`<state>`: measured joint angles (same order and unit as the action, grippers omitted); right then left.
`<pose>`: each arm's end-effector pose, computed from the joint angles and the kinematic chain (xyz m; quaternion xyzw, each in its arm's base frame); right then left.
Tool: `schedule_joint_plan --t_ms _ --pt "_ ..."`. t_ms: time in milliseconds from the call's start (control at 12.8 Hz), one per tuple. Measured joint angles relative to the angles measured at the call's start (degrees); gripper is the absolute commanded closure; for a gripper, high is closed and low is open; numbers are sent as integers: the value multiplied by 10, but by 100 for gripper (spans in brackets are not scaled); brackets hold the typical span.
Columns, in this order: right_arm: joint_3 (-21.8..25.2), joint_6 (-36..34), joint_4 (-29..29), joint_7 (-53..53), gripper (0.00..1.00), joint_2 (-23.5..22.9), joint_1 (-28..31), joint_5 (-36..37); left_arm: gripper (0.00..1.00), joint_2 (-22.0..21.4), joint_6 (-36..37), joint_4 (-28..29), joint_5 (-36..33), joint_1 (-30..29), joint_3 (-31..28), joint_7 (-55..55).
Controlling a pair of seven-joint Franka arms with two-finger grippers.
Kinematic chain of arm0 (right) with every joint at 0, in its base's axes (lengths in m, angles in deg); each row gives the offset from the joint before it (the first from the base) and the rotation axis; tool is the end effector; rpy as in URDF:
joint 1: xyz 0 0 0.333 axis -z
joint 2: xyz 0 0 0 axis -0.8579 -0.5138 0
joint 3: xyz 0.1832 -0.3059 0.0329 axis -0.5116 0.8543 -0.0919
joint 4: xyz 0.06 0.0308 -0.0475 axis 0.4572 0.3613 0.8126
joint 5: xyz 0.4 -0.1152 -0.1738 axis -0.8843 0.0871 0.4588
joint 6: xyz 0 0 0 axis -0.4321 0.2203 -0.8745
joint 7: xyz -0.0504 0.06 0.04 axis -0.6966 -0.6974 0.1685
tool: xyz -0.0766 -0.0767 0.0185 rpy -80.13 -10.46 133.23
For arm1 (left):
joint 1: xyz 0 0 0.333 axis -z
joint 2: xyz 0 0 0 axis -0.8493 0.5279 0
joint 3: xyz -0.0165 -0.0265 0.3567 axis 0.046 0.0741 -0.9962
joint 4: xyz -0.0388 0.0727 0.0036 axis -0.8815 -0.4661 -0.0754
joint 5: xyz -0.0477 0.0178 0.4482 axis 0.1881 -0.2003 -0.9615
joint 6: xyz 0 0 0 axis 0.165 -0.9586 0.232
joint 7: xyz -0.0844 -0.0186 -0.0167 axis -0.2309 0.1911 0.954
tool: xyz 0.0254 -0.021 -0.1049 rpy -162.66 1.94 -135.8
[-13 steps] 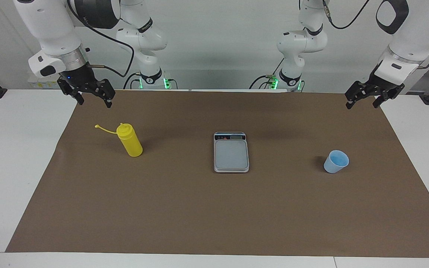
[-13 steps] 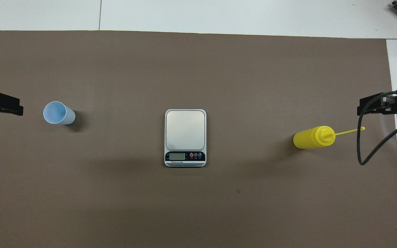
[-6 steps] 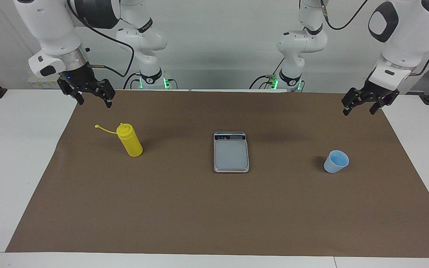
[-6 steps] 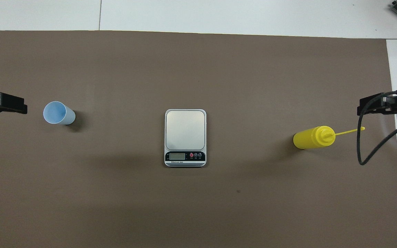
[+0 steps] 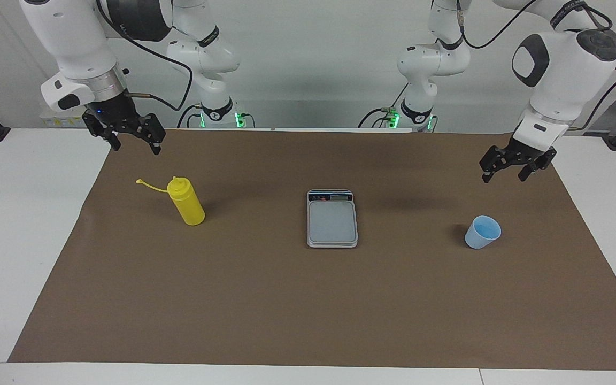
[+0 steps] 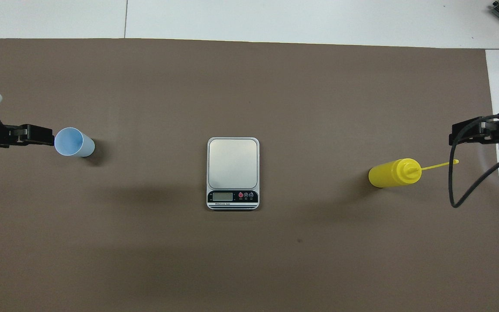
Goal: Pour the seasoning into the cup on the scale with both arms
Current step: 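Reach the left gripper to the blue cup and grasp it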
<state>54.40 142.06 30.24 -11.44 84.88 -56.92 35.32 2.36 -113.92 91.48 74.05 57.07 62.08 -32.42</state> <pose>0.6145 -0.0225 0.6557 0.9979 -0.0634 0.0020 0.0111 0.6108 -0.0136 0.5433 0.9992 -0.0055 0.0405 0.0041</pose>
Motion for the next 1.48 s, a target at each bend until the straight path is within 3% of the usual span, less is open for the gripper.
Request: schedule_joint_plan --t_ms 545,1246,1479 --pt "0 0 0 0 0 0 0 0 0 37 -154 89 0 26 5 3" --pt "0 3 0 0 0 0 4 0 0 67 -224 108 0 27 0 1" --pt "5 2 0 0 0 0 45 0 0 84 -247 115 0 27 -1 1"
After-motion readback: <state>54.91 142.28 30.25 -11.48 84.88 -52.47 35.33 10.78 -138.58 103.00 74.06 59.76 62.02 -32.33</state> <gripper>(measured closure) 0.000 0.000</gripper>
